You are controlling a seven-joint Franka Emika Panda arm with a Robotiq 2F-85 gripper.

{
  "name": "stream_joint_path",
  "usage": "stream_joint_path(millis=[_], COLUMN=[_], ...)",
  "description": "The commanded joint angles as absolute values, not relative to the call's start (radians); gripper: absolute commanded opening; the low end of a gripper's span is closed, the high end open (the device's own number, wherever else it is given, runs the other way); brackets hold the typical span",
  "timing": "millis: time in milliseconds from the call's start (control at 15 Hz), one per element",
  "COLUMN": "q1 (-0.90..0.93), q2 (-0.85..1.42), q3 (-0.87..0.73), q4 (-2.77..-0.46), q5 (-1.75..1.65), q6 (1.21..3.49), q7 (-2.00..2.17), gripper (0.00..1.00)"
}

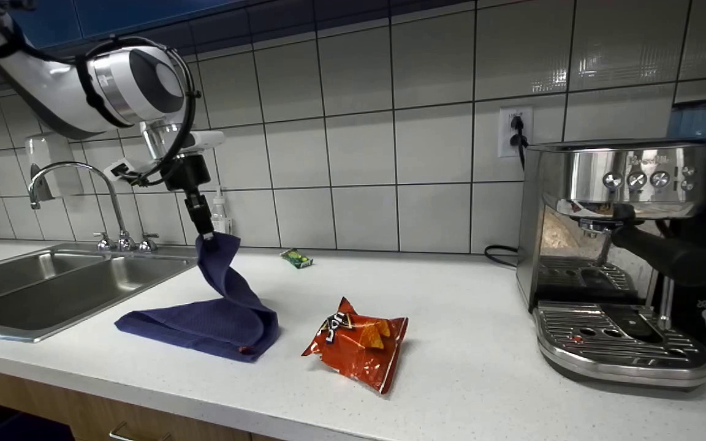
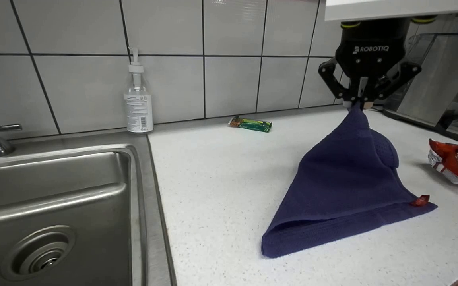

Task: Fold the cloth into a triangular shape

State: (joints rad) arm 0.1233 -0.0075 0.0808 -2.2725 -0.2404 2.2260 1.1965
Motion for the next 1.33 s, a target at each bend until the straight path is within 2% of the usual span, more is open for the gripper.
stream_joint_path(millis=[0, 1267], q1=[0.132, 0.207], q2=[-0.049, 0.010], q3=[0.111, 0.199], q4=[-2.305, -2.291], q5=[-0.276, -0.379], q6=[2.206, 2.166], q7=[1.269, 1.469], gripper=[0.01, 0.01])
